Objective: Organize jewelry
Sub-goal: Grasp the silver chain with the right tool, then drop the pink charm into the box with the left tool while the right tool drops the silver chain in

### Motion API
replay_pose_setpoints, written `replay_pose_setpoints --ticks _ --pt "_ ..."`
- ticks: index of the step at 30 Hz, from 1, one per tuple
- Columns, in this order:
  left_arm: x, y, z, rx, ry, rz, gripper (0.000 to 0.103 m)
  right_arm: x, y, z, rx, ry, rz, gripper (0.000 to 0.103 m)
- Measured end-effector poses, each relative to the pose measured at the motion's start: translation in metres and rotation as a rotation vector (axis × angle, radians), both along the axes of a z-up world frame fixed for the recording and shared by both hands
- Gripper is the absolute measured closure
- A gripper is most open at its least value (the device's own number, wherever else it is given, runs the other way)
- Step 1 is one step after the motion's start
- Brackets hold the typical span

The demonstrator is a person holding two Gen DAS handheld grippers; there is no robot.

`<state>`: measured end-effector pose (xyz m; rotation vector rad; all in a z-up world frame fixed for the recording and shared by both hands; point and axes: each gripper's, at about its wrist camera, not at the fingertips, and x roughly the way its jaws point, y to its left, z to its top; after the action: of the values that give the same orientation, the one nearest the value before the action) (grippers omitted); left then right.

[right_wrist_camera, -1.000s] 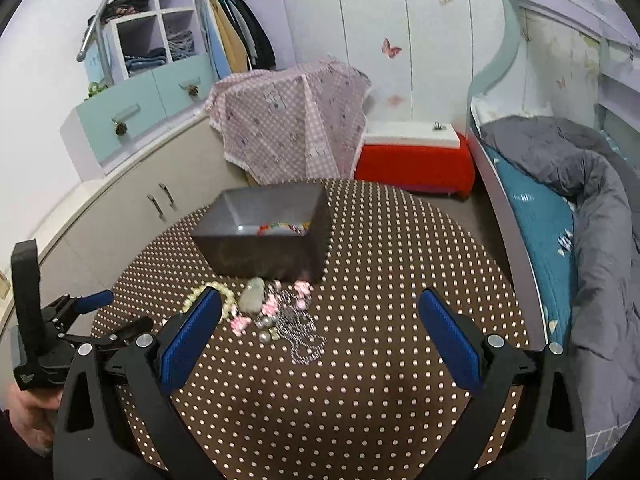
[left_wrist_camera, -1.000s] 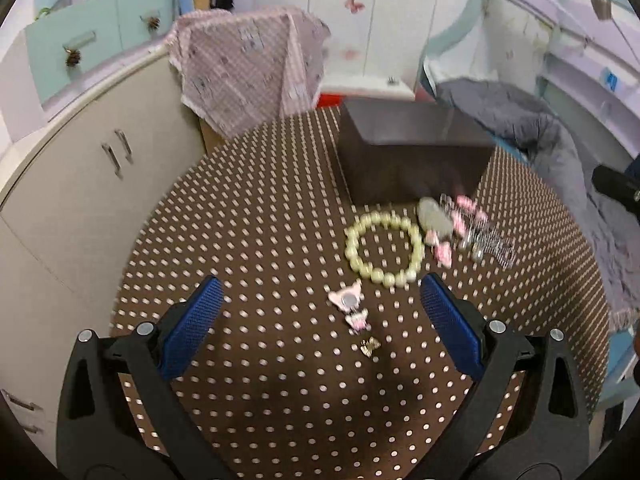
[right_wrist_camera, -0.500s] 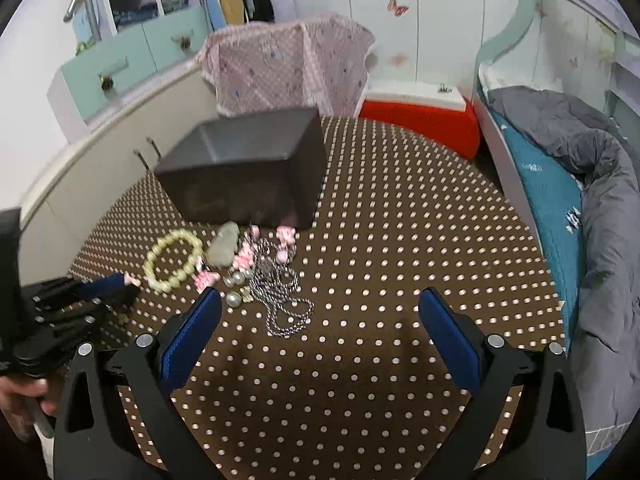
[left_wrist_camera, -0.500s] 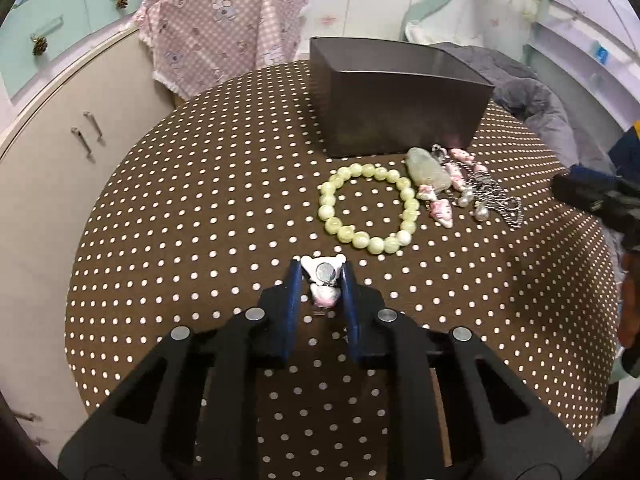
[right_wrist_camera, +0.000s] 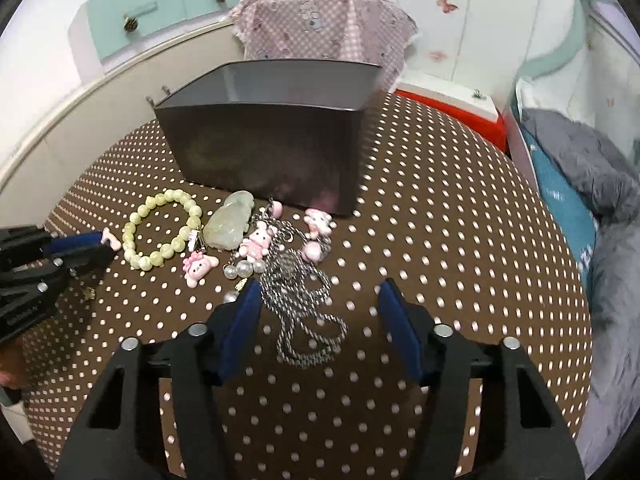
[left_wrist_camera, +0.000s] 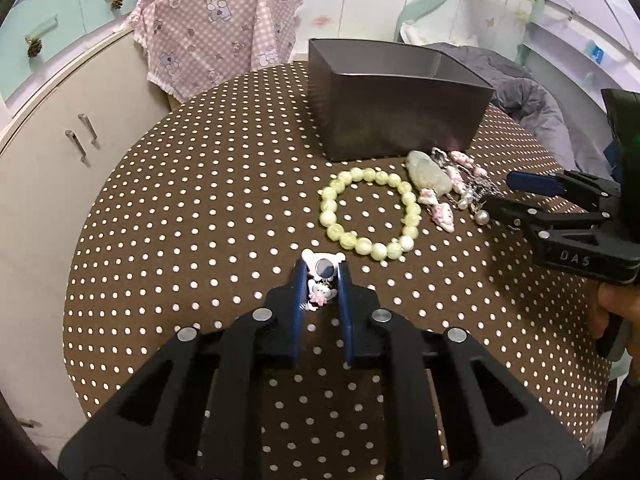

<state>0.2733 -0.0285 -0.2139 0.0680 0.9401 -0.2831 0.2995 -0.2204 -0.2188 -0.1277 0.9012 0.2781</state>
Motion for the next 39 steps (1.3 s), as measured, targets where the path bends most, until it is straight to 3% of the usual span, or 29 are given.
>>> replay_pose_setpoints --ticks 7,8,9,13,27,39 --pt "0.004 0.000 -0.002 0.002 -0.012 -0.010 0.087 0.001 0.004 -0.002 -0.005 -0.012 0.018 0.055" --pt "0.004 0.000 -0.002 0.000 -0.013 -0.011 0.087 0.000 0.003 -0.003 -0.007 -0.015 0.021 0.061" --pt "0.004 0.001 -0.002 -0.009 -0.014 -0.014 0.088 -0.002 0.003 -0.002 0.002 -0.017 0.027 0.083" --pt "0.003 0.004 -0.002 -0.043 -0.015 -0.024 0.089 -0.007 -0.003 0.003 0.041 -0.014 0.026 0.096" --pt "-0.010 0.014 0.027 -0.080 -0.096 -0.017 0.089 -0.028 -0.023 0.056 0.175 -0.082 0.036 0.099" --pt "-0.014 0.022 0.073 -0.102 -0.204 -0.029 0.089 -0.032 -0.028 0.122 0.193 -0.203 0.076 0.099"
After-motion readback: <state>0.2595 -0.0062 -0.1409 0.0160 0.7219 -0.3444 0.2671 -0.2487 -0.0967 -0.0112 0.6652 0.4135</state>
